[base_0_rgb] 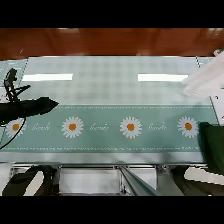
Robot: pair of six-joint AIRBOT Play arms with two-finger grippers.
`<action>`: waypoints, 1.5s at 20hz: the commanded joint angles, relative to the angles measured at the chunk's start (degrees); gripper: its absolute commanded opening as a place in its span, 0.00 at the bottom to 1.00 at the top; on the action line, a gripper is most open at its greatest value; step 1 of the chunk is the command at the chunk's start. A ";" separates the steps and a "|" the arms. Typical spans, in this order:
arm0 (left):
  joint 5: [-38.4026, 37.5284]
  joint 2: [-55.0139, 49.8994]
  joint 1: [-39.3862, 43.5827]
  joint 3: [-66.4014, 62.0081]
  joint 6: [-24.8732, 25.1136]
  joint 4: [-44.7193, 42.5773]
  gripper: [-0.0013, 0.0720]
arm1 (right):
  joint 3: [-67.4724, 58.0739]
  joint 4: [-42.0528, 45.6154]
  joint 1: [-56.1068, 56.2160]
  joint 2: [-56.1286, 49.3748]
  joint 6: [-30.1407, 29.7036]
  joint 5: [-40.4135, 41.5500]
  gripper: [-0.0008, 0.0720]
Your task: Fold the shirts.
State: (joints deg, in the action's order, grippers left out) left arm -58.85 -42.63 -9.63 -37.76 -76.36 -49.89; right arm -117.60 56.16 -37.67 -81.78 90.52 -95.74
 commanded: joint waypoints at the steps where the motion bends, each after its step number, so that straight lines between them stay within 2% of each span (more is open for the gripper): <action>1: 1.95 0.02 0.00 0.02 0.02 -0.02 0.04 | 0.70 -0.50 -9.57 1.51 0.83 -6.19 0.04; 5: 5.51 0.02 0.00 0.02 0.04 -0.02 0.04 | 9.77 2.23 -17.11 6.43 0.83 -8.07 0.04; 7: 7.39 0.02 0.00 0.02 0.04 -0.02 0.04 | 16.13 6.36 -20.76 9.84 0.87 -8.57 0.04; 15: 11.32 -0.76 0.02 0.04 0.07 -0.02 0.04 | 46.07 37.07 -32.04 25.73 4.94 -8.20 0.04; 16: 11.37 -1.27 0.00 0.04 0.11 -0.04 0.04 | 48.81 40.09 -31.89 26.69 6.03 -7.80 0.11; 17: 11.34 -1.84 0.02 0.04 0.11 -0.02 0.04 | 51.28 41.62 -31.74 27.02 6.58 -7.96 0.39; 18: 11.34 -2.47 0.02 0.04 0.13 -0.02 0.04 | 53.11 41.31 -31.74 26.99 6.67 -8.13 0.59; 23: 17.14 -6.21 0.00 -1.62 0.28 1.97 0.04 | 54.58 33.07 -31.74 26.95 7.37 -1.53 0.57; 24: 17.31 -6.95 0.00 -3.54 0.31 2.21 0.04 | 54.34 27.76 -31.63 26.95 8.07 1.36 0.50; 25: 17.11 -7.85 0.07 -6.38 1.62 2.36 0.04 | 54.10 20.96 -30.86 26.95 8.07 4.76 0.34; 26: 16.94 -8.81 0.44 -9.70 3.52 2.32 0.04 | 54.03 11.87 -28.85 26.95 6.62 9.25 0.11; 27: 16.63 -10.16 0.96 -13.60 4.44 2.29 0.04 | 54.03 3.04 -25.44 26.95 3.10 13.86 0.04; 28: 16.20 -12.11 1.99 -18.23 4.39 2.29 0.04 | 54.03 -3.63 -19.39 26.95 1.11 19.37 0.04; 30: 14.21 -17.22 5.70 -27.06 4.33 1.36 0.04 | 54.03 -7.56 -2.47 26.86 -2.32 29.66 0.04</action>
State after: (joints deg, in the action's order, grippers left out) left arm -43.00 -54.76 -7.01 -54.70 -73.17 -47.90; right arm -63.66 63.16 -54.96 -54.89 93.30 -81.10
